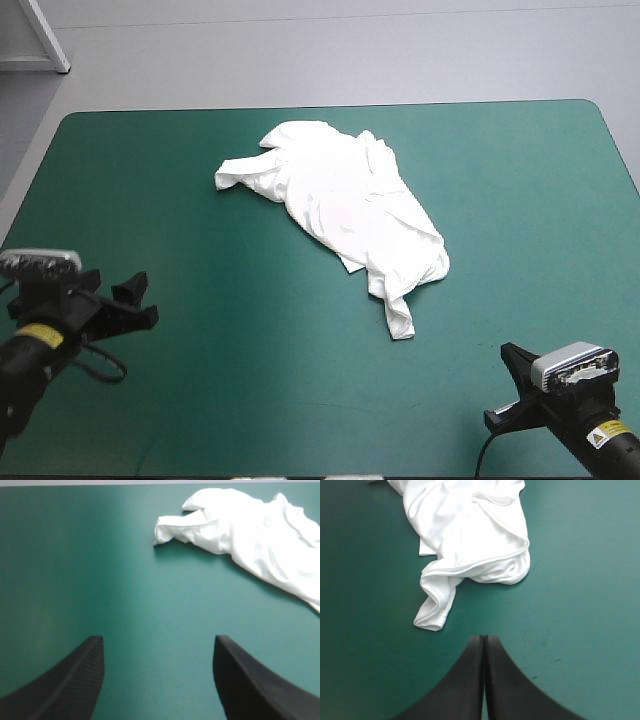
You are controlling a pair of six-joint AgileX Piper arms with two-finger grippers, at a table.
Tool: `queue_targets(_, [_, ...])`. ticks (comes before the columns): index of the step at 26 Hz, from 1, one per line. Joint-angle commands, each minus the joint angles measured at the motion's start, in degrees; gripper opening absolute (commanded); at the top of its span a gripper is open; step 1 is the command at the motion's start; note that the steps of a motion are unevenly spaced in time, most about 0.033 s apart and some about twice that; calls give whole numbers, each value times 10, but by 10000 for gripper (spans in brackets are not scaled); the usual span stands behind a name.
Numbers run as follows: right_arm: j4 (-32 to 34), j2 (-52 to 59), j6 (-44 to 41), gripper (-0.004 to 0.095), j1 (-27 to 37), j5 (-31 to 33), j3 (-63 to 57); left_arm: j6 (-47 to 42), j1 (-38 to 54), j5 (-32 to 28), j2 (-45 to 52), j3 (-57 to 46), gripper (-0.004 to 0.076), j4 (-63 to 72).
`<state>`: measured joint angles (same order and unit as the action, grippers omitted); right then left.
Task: Fold the cloth
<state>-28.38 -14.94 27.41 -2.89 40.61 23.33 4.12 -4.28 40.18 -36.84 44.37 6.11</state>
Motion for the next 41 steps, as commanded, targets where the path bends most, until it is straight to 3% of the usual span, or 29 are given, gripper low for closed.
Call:
queue_targets(1, [-11, -6, 2, 17, -1, -39, 14, 29, -1, 36, -140, 113, 477, 19])
queue_targets(7, [-11, -6, 2, 17, -1, -39, 14, 87, -1, 144, -352, 301, 477, 34])
queue_targets(14, [-11, -6, 2, 18, -1, -39, 14, 121, -1, 183, -537, 468, 477, 43])
queue_targets(27, [-11, -6, 2, 18, -1, -39, 14, 174, -1, 114, -783, 647, 475, 49])
queue_targets(31, [-11, -6, 2, 18, -1, -39, 14, 201, -1, 60, -824, 668, 472, 79])
queue_targets(37, [-11, -6, 2, 18, -1, -39, 14, 222, -2, 40, -866, 677, 465, 98])
queue_targets(39, [-11, -6, 2, 18, -1, -39, 14, 222, -2, 26, -879, 677, 417, 101])
queue_targets(41, [-11, -6, 1, 7, -1, -39, 14, 222, -2, 9, -880, 677, 244, 118])
